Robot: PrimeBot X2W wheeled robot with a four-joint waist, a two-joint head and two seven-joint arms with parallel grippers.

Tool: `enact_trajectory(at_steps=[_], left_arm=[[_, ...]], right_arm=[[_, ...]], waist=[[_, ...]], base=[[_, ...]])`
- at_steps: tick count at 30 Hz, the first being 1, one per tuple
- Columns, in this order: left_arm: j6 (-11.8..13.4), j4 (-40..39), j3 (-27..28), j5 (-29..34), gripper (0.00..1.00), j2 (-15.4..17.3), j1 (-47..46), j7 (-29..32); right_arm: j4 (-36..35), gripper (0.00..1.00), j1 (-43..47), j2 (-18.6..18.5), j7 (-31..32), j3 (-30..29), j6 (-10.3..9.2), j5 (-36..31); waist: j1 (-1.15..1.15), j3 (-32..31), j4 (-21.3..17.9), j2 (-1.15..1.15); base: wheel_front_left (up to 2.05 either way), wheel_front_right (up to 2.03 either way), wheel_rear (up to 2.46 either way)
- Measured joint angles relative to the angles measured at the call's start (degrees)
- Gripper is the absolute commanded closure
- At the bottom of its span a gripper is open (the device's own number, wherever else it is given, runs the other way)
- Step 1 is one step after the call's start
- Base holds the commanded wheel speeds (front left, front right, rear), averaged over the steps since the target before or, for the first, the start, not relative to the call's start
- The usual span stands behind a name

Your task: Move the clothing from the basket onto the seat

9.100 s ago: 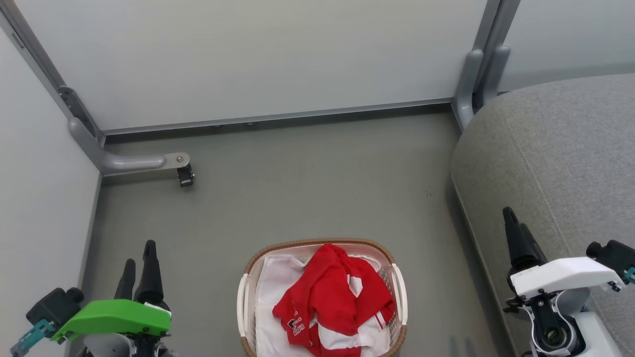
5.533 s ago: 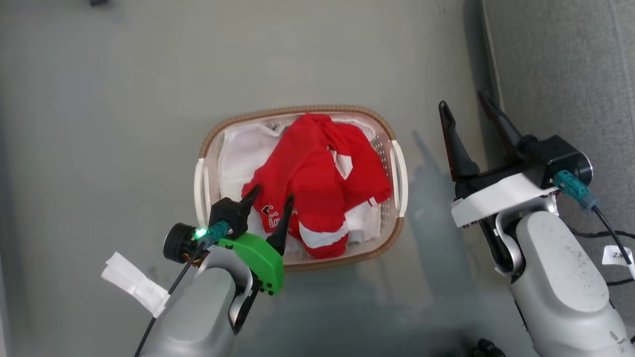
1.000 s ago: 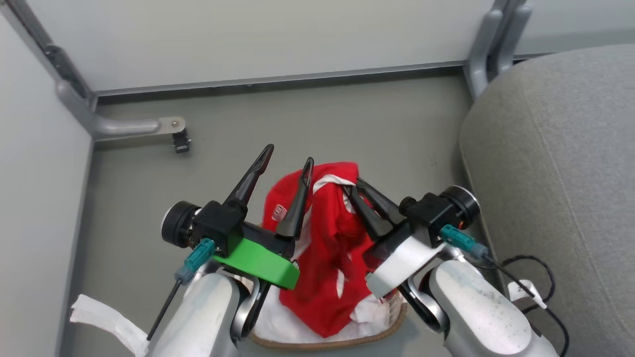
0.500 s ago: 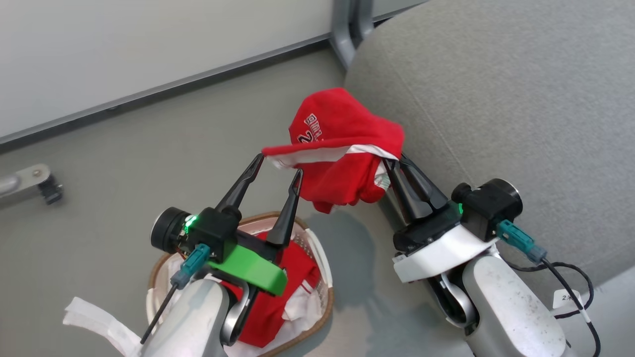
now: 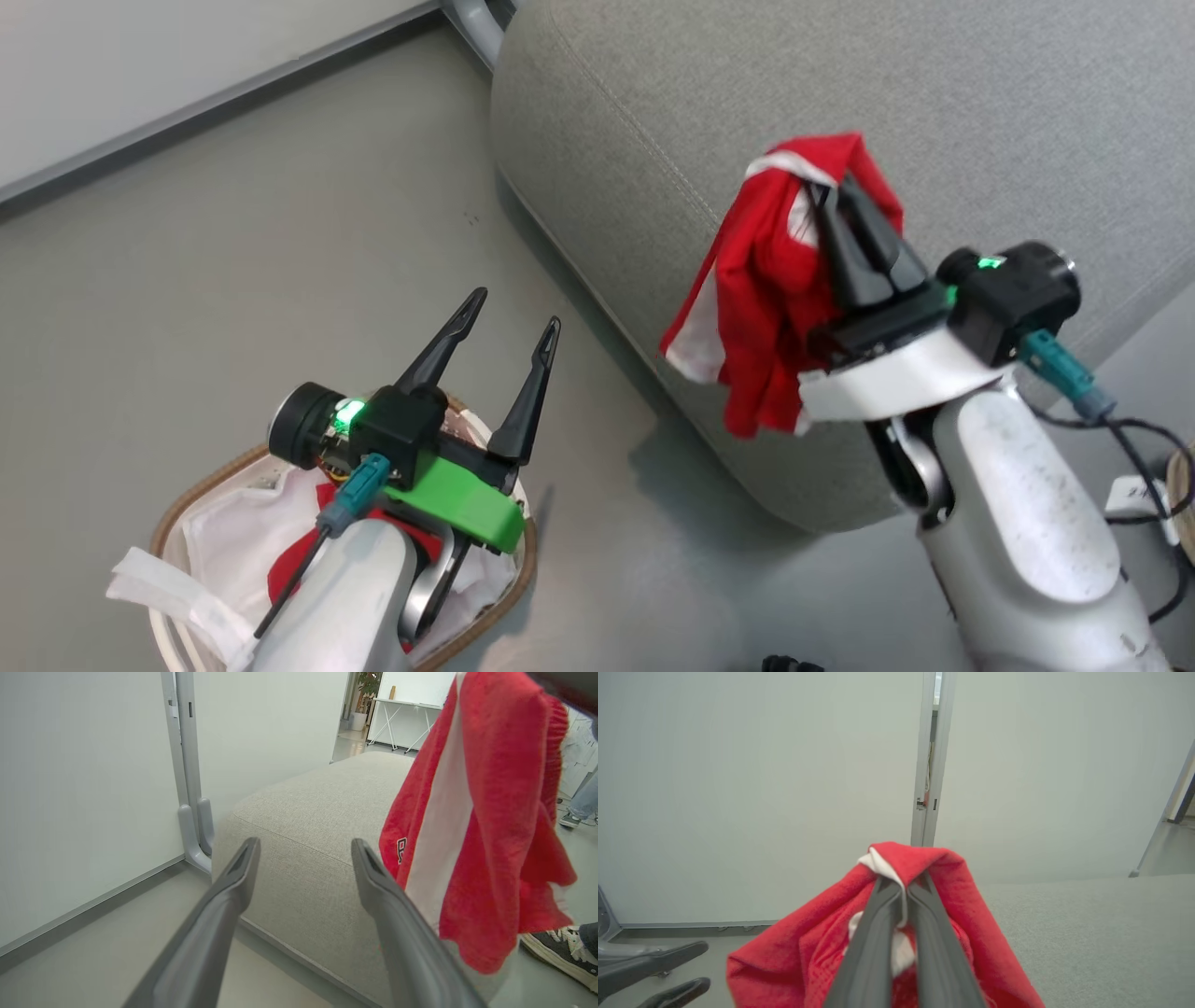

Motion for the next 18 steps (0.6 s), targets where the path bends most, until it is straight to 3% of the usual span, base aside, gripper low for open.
enact_trajectory(at_steps=[3, 9, 18], left_arm=[[0.0, 0.2, -0.3, 0.2, 0.00, 1.1, -0.1, 0.0], [0.0, -0.5, -0.5, 0.5, 0.00, 2.7, -2.0, 0.0], [0.0, -0.7, -3.3, 0.5, 0.00, 3.6, -6.7, 0.0]], right_arm=[[0.7, 1.00, -4.4, -1.8, 0.0, -3.0, 0.01, -2.2], [3.0, 1.00, -16.5, -9.0, 0.0, -8.6, 0.01, -6.2], [17.2, 1.00, -31.9, -16.8, 0.0, -15.7, 0.01, -11.3]], waist=[[0.00, 2.2, -0.1, 0.00], [0.00, 6.7, 0.8, 0.00], [0.00, 13.4, 4.5, 0.00]], base=[[0.00, 0.00, 0.00], [0.00, 0.00, 0.00], [0.00, 0.00, 0.00]])
